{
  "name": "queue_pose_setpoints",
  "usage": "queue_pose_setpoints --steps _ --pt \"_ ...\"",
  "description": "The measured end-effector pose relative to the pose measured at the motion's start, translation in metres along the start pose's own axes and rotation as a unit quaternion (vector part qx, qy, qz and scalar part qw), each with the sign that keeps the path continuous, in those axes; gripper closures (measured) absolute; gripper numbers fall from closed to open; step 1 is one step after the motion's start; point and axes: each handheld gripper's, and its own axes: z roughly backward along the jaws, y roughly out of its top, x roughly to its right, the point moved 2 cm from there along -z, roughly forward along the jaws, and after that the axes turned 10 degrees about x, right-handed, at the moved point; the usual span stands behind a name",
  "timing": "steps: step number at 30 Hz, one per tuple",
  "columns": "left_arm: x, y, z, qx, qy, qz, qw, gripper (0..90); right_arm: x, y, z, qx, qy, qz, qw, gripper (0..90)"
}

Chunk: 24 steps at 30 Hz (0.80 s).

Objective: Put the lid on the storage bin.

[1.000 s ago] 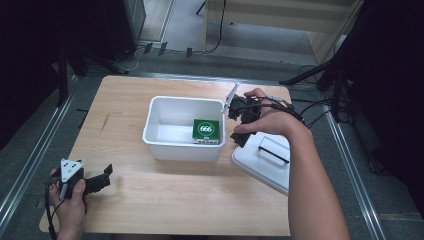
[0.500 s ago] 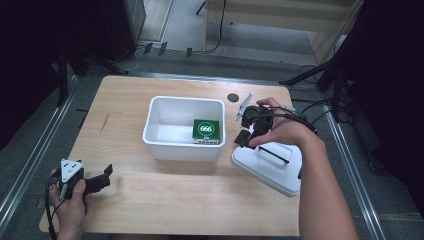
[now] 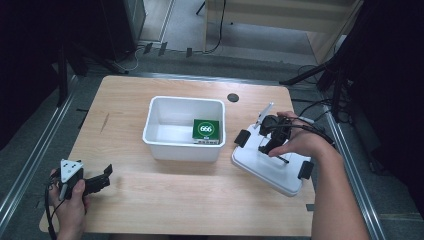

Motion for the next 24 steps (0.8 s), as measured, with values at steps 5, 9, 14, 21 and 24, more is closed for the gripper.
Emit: queue_pose_setpoints --steps 5,9,14,21,24 --pt "0.0 0.0 0.0 0.0 0.0 0.0 1.0 0.0 0.002 -0.018 -0.001 0.0 0.002 -0.02 0.9998 30.8" --pt "0.001 0.0 0.0 0.0 0.001 -0.001 1.0 0.0 0.002 -0.03 -0.003 -0.004 -0.001 -0.027 0.9996 35.6" --pt "0.0 0.0 0.0 -0.002 0.003 -0.003 1.0 0.0 0.002 -0.043 -0.004 -0.009 0.0 -0.033 0.9994 43.1" --pt "0.001 0.0 -0.001 -0.002 0.001 -0.003 1.0 0.0 -0.003 -0.058 -0.008 -0.021 0.019 -0.032 0.9991 55.5" --pt "0.001 0.0 -0.001 -0.001 0.001 -0.003 1.0 0.0 -0.003 -0.062 -0.01 -0.023 0.018 -0.036 0.9989 58.3"
